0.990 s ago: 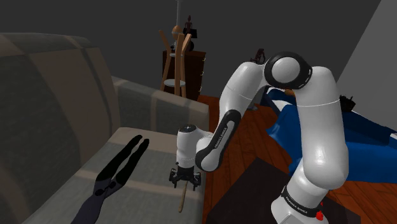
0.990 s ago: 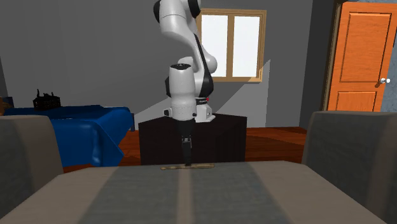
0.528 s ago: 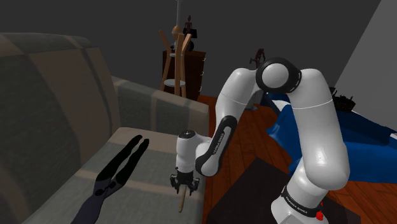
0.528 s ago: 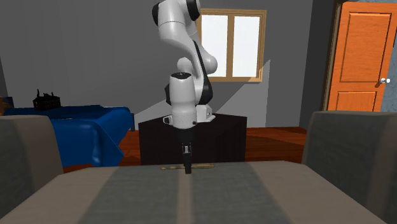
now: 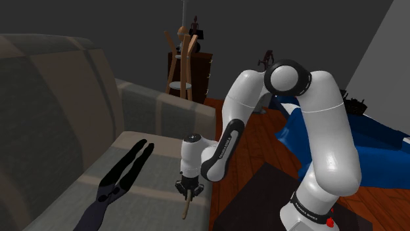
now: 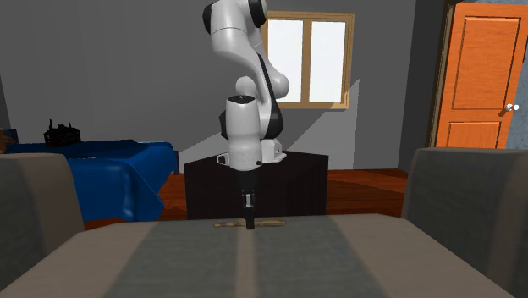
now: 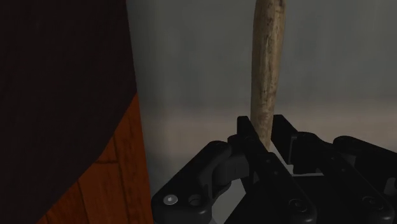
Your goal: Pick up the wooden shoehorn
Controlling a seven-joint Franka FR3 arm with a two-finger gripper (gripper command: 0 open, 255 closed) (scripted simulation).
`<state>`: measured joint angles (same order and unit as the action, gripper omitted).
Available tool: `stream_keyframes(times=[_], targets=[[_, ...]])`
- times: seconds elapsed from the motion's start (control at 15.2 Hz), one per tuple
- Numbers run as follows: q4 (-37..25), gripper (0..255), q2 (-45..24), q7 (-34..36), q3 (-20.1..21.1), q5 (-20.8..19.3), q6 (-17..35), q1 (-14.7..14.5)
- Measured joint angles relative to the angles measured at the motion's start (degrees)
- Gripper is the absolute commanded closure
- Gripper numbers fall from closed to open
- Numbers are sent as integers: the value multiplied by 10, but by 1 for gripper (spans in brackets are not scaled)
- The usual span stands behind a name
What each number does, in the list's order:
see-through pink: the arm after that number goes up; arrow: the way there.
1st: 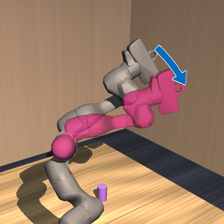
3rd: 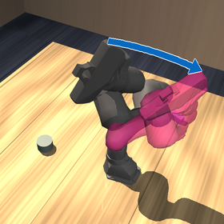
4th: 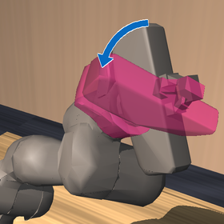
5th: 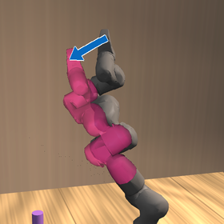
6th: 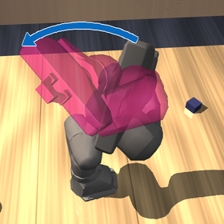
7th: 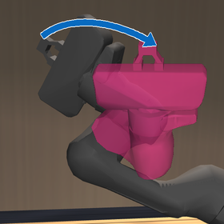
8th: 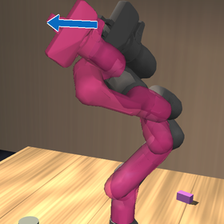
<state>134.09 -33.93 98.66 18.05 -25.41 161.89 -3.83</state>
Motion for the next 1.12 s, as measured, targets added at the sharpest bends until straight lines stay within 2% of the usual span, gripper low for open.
stream_keyframes(times=[0.46,1.12], targets=[[24,255,41,-20,32,25,-28,31],[44,255,118,-61,95,85,-85,79]])
